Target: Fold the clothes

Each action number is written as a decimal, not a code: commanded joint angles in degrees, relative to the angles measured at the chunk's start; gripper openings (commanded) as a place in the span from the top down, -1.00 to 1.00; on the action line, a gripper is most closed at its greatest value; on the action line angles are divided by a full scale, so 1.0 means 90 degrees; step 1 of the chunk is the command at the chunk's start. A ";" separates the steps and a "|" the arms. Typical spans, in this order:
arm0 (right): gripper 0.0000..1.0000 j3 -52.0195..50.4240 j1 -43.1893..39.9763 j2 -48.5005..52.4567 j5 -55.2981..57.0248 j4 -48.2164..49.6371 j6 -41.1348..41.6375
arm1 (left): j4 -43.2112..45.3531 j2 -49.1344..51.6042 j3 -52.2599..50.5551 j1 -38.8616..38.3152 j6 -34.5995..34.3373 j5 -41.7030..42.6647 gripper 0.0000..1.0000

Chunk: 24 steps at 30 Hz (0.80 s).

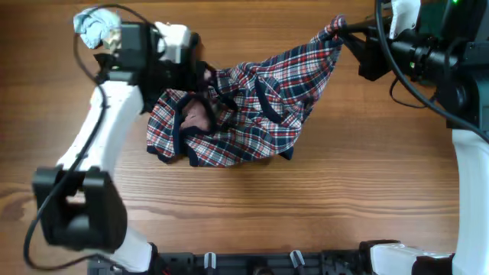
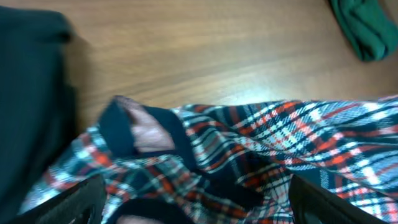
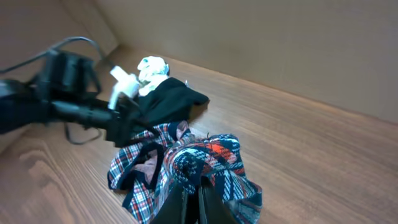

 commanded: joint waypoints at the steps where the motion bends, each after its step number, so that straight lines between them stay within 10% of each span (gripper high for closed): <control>1: 0.91 0.0180 -0.0019 -0.0053 -0.0029 0.0022 -0.0109 | 0.0248 0.0559 0.0075 -0.0240 0.0165 0.0012 -0.85; 18: 0.91 0.0177 -0.0019 -0.0049 0.0138 -0.0090 -0.0158 | 0.1370 0.1564 0.0075 -0.0911 0.0073 0.0034 -0.39; 22: 0.91 0.0177 -0.0019 -0.0049 0.0267 -0.0095 -0.0158 | 0.1404 0.1588 0.0075 -0.0993 -0.0056 0.0032 0.75; 24: 0.91 0.0177 -0.0022 -0.0049 0.0289 -0.0151 -0.0160 | 0.1413 0.1583 0.0075 -0.0935 -0.0265 0.0034 0.92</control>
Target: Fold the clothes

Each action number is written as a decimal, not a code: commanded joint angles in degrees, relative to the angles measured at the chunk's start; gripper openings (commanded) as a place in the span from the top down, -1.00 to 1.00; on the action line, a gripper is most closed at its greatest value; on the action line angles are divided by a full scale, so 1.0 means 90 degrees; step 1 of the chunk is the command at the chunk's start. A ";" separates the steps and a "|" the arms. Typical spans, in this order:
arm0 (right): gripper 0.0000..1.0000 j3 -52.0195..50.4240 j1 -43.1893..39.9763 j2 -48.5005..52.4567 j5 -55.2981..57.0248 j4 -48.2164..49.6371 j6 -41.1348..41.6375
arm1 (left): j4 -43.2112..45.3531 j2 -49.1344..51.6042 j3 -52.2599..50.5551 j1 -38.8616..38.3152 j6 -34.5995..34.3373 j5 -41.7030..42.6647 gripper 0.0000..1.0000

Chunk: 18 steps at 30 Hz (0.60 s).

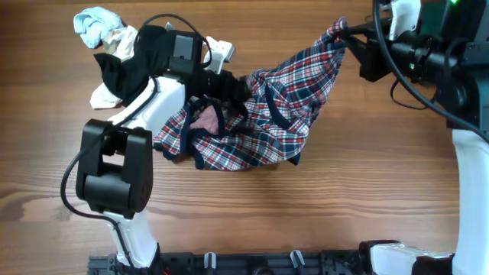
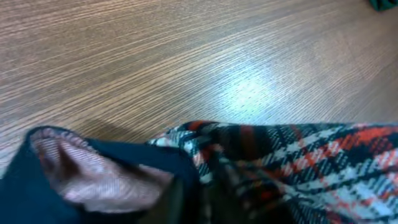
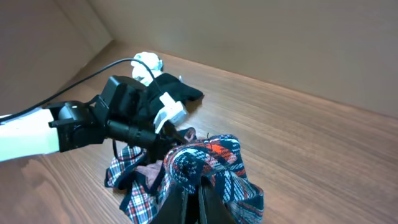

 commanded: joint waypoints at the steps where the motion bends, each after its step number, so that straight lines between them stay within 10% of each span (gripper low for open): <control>1: 0.91 0.0177 -0.0019 -0.0049 0.0112 -0.0039 -0.0117 | 0.0039 0.0066 0.0075 0.0085 -0.0262 0.0036 0.92; 18: 0.91 0.0177 -0.0022 -0.0049 0.0352 -0.0136 -0.0272 | -0.0406 -0.0746 0.0335 0.0257 -0.0865 0.0036 0.92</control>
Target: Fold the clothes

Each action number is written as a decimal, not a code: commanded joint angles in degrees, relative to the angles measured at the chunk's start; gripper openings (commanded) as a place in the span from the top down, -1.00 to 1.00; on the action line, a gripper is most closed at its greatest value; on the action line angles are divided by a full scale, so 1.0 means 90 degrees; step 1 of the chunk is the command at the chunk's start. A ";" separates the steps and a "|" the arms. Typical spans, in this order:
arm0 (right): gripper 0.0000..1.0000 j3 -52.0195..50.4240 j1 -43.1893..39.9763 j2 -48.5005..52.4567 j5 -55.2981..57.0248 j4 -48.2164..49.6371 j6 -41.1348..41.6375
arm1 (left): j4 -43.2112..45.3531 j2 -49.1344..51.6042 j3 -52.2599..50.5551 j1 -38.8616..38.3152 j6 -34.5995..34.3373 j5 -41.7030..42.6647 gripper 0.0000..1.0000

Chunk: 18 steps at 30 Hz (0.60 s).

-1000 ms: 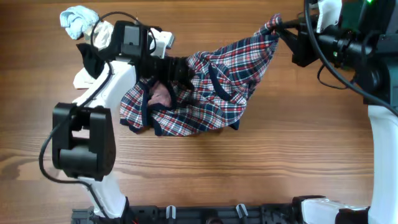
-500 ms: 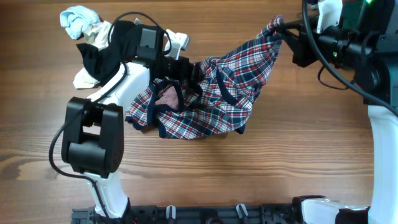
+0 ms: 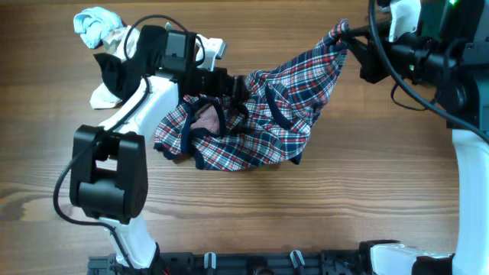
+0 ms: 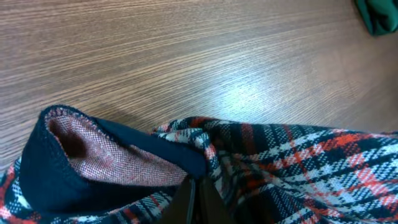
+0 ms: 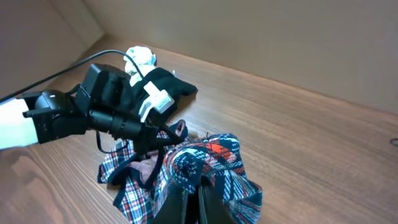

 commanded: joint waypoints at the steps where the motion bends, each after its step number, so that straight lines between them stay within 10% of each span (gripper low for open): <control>1: 0.91 0.0177 -0.0022 -0.0049 0.0180 -0.0007 -0.0131 | -0.0182 -0.0661 0.0444 0.0131 -0.0265 0.0032 0.92; 9: 0.91 0.0180 -0.0022 -0.0078 0.0245 0.0085 0.0049 | -0.0991 -0.2735 0.1052 0.0418 -0.0260 -0.0731 0.92; 13: 0.91 0.0180 -0.0022 -0.0078 0.0248 0.0056 0.0041 | -0.1814 -0.1991 0.1020 0.0379 -0.0238 -0.0593 -0.25; 18: 0.91 0.0180 -0.0022 -0.0078 0.0248 0.0041 0.0034 | -0.1887 -0.0595 0.1020 0.0379 -0.0262 0.0495 -0.48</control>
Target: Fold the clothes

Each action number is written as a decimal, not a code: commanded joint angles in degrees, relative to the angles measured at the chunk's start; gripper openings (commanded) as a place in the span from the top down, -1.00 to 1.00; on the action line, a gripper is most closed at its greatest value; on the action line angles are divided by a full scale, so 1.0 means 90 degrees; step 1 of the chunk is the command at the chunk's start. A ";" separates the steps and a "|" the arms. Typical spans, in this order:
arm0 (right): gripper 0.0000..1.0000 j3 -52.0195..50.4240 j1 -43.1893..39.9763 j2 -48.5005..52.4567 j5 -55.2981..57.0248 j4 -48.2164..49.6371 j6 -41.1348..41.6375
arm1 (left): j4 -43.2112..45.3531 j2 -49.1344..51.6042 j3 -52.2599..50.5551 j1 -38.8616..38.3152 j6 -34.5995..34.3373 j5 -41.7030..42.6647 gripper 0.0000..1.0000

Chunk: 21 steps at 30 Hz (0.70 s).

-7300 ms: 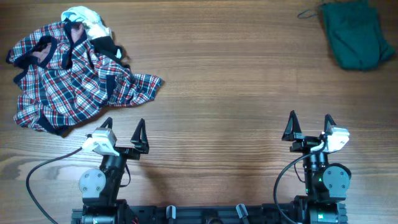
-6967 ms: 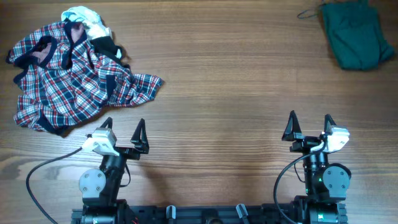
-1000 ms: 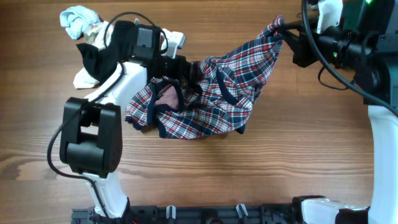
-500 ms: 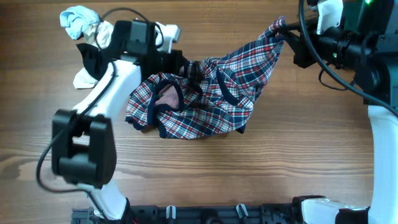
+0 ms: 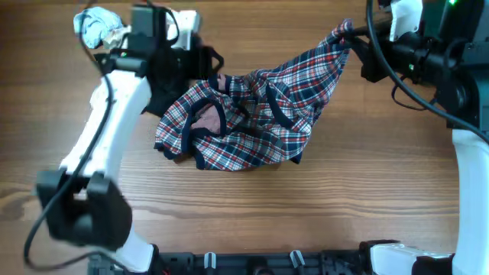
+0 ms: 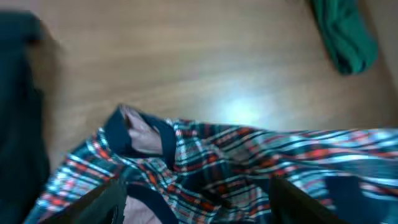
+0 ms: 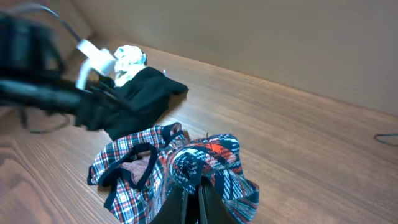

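A red, white and navy plaid garment (image 5: 252,114) lies crumpled mid-table, its navy-trimmed opening (image 6: 140,134) showing a pink lining. One corner is raised toward the far right, where my right gripper (image 5: 344,37) is shut on it; the right wrist view shows that gripper (image 7: 202,193) pinching a plaid fold. My left gripper (image 5: 205,59) hovers over the garment's far left edge. In the left wrist view this gripper (image 6: 199,205) is open, its fingers (image 6: 99,199) wide apart with cloth below and nothing gripped.
A black garment (image 5: 164,72) lies at the far left under the left arm, with a white and pale blue cloth (image 5: 95,24) beyond it. A green cloth (image 6: 345,34) lies further along the table's far side.
My left gripper was shut on the plaid garment's navy-trimmed edge; now it is open, higher and further left. The edge has dropped back. The right gripper still holds its corner.
My left gripper stood open over the plaid garment's left part. Later it was shut on the navy-trimmed edge near the middle and still held it a moment after. Now it has let go. The right gripper kept the far right corner raised throughout.
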 commanded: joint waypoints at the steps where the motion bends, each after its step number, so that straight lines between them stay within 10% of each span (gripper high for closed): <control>1: 0.91 0.0180 -0.0022 -0.0078 0.0017 0.0036 0.0029 | 0.0148 0.0828 -0.0017 -0.0029 0.0002 0.0857 -0.47; 12: 0.91 0.0177 -0.0022 -0.0073 0.0068 0.0019 0.0024 | 0.1389 0.2659 -0.0017 -0.0408 -0.0078 0.1683 -0.23; 14: 0.91 0.0177 -0.0022 -0.0070 0.0194 0.0019 0.0029 | 0.1678 0.2667 -0.0015 -0.0418 -0.0495 0.1688 0.85; 21: 0.91 0.0165 -0.0022 -0.0034 0.0355 -0.0389 0.0058 | 0.1511 0.1406 0.0461 0.0073 -0.0848 0.1557 0.92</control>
